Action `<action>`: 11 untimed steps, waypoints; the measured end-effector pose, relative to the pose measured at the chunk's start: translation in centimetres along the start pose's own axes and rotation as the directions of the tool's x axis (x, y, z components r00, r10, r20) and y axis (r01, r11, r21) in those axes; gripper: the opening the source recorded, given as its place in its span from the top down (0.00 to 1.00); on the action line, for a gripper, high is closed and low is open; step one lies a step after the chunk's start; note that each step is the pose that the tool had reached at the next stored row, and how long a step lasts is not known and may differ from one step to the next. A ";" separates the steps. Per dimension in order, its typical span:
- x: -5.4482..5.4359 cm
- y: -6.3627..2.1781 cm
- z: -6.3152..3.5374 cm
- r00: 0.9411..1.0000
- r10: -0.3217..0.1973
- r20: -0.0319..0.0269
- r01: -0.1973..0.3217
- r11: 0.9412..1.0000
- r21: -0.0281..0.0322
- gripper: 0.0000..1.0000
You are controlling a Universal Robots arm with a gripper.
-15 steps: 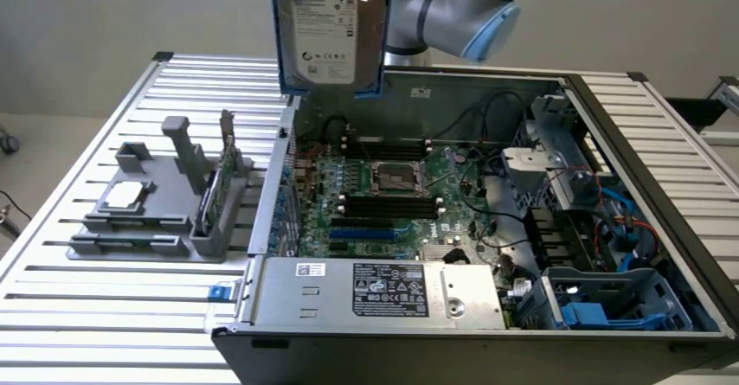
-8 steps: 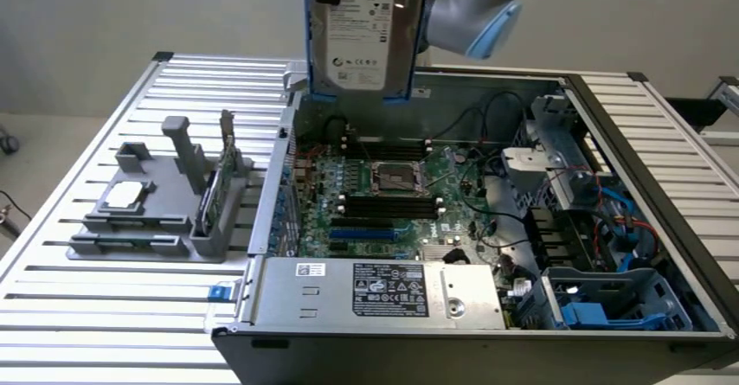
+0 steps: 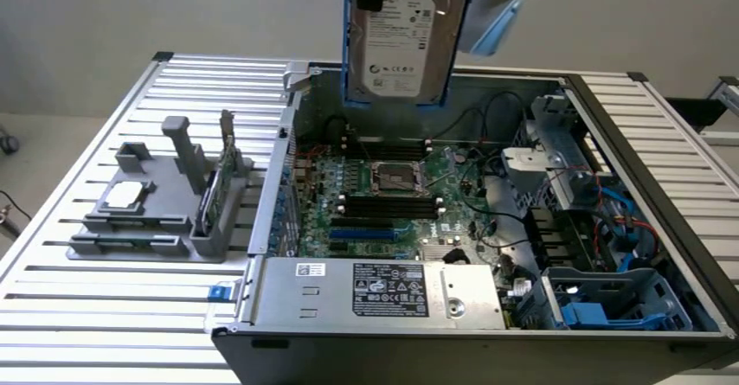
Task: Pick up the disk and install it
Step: 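Pick up the disk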
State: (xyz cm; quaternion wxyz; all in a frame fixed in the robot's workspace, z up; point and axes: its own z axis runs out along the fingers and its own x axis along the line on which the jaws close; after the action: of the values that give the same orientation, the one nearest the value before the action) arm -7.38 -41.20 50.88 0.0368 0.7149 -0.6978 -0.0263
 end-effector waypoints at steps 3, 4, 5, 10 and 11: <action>0.5 -1.36 -0.12 1.000 0.000 0.000 0.000 1.000 0.000 0.67; 0.8 -1.74 -0.15 1.000 0.000 0.000 0.000 1.000 0.000 0.67; 1.0 -2.07 -0.17 1.000 0.000 0.000 0.000 1.000 0.000 0.67; 2.1 -3.59 -0.29 1.000 0.000 0.000 0.000 1.000 0.000 0.67; 2.3 -3.90 -0.32 1.000 0.000 0.000 0.000 1.000 0.001 0.67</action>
State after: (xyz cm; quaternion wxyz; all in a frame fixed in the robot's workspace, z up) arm -3.41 -43.41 50.88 0.0366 0.7148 -0.6979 -0.0261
